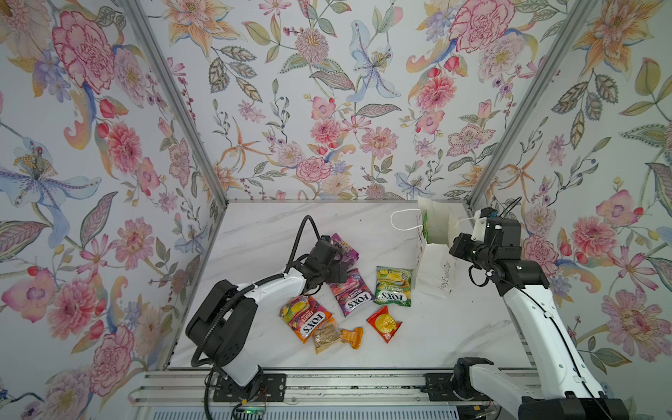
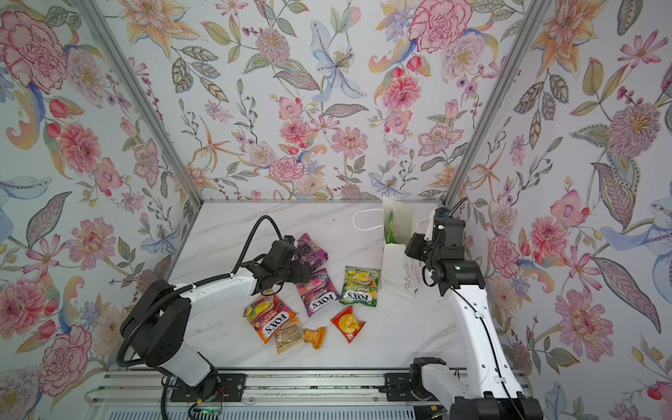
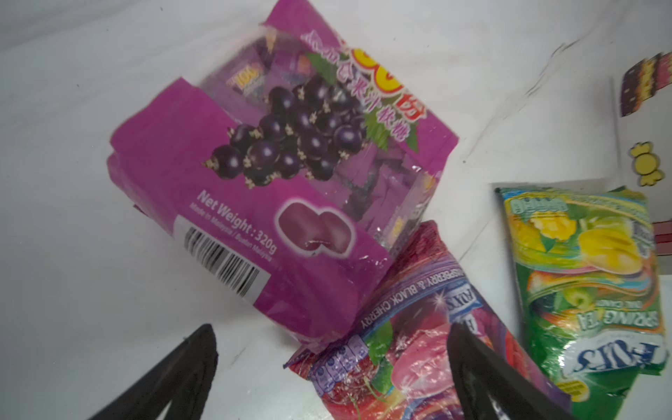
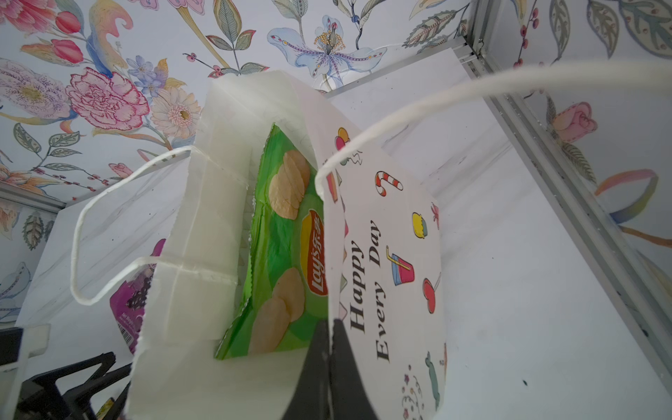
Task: Place the snacks into the paper bag
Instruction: Rotate the snack at the top-center of the table.
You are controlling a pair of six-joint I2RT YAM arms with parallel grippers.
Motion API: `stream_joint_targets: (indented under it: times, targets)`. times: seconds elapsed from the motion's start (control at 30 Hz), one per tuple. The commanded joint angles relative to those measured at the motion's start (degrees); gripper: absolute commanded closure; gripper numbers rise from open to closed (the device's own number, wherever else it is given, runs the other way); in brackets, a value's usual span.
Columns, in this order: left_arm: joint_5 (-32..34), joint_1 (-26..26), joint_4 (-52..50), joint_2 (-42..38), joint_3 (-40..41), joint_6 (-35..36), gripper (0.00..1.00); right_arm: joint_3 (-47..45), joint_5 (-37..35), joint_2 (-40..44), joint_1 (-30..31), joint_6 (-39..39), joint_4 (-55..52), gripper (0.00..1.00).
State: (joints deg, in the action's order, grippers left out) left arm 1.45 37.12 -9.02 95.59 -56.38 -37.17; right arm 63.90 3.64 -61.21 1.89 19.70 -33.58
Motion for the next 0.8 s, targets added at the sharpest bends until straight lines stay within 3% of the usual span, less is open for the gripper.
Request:
stream_joint_targets:
  times: [0.0, 0.13, 0.5, 0.67, 0.77]
  targets:
    - [4.5, -0.5, -4.7, 3.2, -2.3, 1.7, 0.01, -1.3, 0.3, 0.6, 0.3, -0.7, -0.6, 1.0]
    - [3.7, -3.4, -2.9, 3.6, 0.0, 0.8, 0.01, -1.5, 0.3, 0.7, 0.2, -0.8, -0.5, 1.0]
    - [-0.8, -21.5, 3.3, -3.0, 10.0, -1.2, 0.02, -2.9, 0.3, 1.0, 0.2, -1.0, -0.5, 1.0]
    - [0.8, -24.5, 0.2, -5.5, 8.5, 0.0, 0.02, -3.2, 0.3, 1.3, 0.2, -1.1, -0.5, 1.0]
    - [3.7, -23.5, -2.2, -10.6, 7.7, 0.2, 0.04, -3.4, 0.4, 1.5, 0.2, -1.2, -0.5, 1.0]
